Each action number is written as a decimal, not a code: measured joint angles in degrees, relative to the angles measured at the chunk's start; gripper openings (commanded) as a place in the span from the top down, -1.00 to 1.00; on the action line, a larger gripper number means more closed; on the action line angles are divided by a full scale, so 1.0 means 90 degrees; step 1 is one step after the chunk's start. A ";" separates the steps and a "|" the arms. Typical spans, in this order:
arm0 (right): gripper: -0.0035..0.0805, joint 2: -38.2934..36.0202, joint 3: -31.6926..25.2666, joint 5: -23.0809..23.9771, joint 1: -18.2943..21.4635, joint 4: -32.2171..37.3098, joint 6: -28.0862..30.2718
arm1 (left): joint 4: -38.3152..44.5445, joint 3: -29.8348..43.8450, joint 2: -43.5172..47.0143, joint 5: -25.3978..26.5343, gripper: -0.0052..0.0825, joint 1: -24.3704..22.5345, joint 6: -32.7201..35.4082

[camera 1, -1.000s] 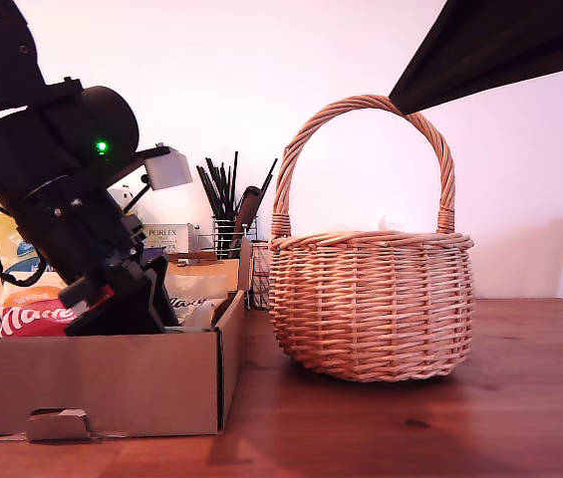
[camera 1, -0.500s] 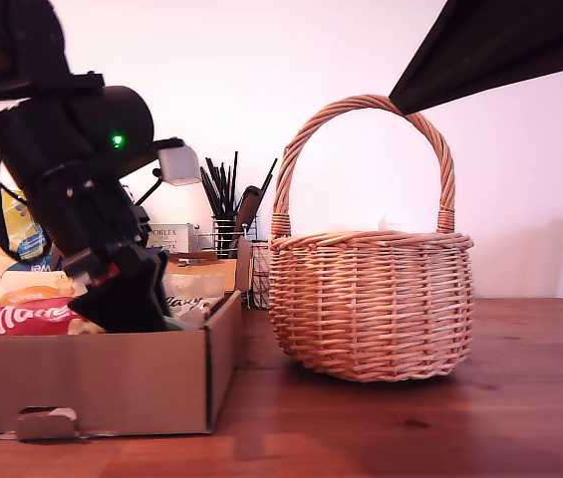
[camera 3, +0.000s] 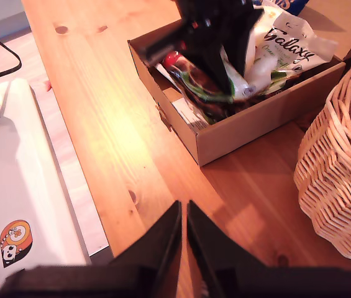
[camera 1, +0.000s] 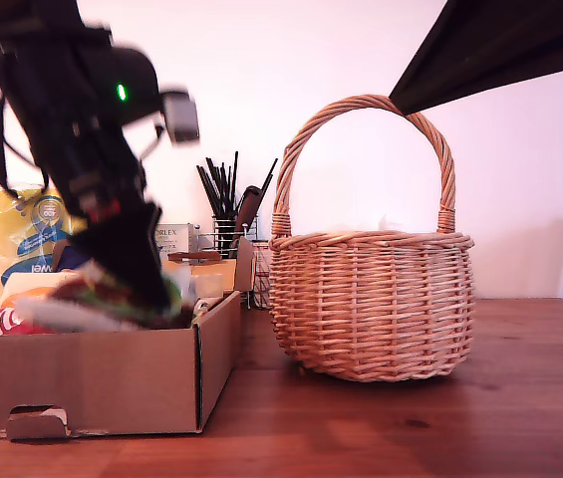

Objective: Move the bags of Easter eggs from the cardboard box on the left into the woven basket on the right side.

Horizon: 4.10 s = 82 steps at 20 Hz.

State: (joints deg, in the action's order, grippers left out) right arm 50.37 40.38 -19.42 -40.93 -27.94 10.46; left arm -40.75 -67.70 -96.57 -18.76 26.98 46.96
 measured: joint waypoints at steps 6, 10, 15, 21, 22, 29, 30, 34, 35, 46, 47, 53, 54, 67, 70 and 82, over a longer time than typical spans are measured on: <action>0.95 0.0000 0.0000 0.0095 0.0000 0.0002 0.0012 | 0.0073 -0.0002 0.1095 0.0202 0.62 0.0000 -0.0039; 0.95 0.0000 0.0000 0.0223 0.0002 0.0000 0.0012 | 0.0403 -0.0024 0.1309 0.0270 0.82 -0.0002 -0.0160; 0.95 0.0000 0.0000 0.0223 0.0000 -0.0002 0.0015 | -0.0049 -0.0027 0.1151 0.0260 -0.93 -0.0175 -0.0646; 0.95 0.0000 0.0000 0.0226 0.0002 0.0063 0.0102 | -0.0119 -0.0027 0.0697 0.0289 -0.87 -0.0187 -0.1018; 0.95 0.0000 0.0000 0.0223 0.0002 0.0070 0.0158 | -0.0041 -0.0027 0.0415 0.0294 -0.87 -0.0168 -0.1018; 0.95 0.0000 0.0000 0.0223 0.0002 0.0075 0.0177 | 0.0493 -0.0024 -0.0568 0.0245 -0.86 -0.0129 -0.1032; 0.95 0.0000 0.0000 0.0223 0.0002 0.0073 0.0177 | 0.0549 -0.0024 -0.0629 0.0233 -0.85 -0.0129 -0.1035; 0.95 0.0000 0.0000 0.0226 0.0002 0.0053 0.0177 | 0.0563 -0.0024 -0.0838 -0.0005 -0.35 -0.0126 -0.1035; 0.95 0.0000 0.0000 0.0226 0.0002 0.0053 0.0177 | 0.0537 -0.0024 -0.0838 -0.0024 -0.02 -0.0126 -0.1035; 0.95 0.0000 0.0000 0.0226 0.0002 0.0049 0.0177 | 0.0092 -0.0027 -0.0809 -0.0029 0.68 -0.0097 -0.1032; 0.95 0.0000 0.0000 0.0226 0.0002 0.0046 0.0177 | 0.0027 -0.0029 -0.0775 -0.0024 0.68 -0.0097 -0.1030; 0.95 0.0000 0.0000 0.0226 0.0002 0.0046 0.0177 | -0.0068 -0.0027 0.0221 0.0005 0.68 -0.0097 -0.1027; 0.95 0.0000 0.0000 0.0226 0.0002 0.0046 0.0177 | -0.0051 -0.0029 0.0444 0.0002 0.68 -0.0097 -0.1027; 0.95 -0.0107 0.0000 0.0559 0.0090 -0.0503 0.0177 | 0.3521 -0.0036 0.1066 -0.1195 0.68 0.0945 -0.2395; 0.95 -0.0440 0.0000 0.0559 0.0301 -0.0537 0.0177 | 0.4507 -0.0063 0.0427 -0.0894 0.68 0.1350 -0.2565; 0.95 -0.0865 0.0000 0.0559 0.0588 -0.0862 0.0175 | 0.5576 -0.0061 -0.0738 0.0937 0.10 0.1914 -0.2579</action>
State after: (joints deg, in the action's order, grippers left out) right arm 42.59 40.38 -14.39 -35.64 -35.70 12.03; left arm 9.43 -68.25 -103.22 -10.33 44.21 23.75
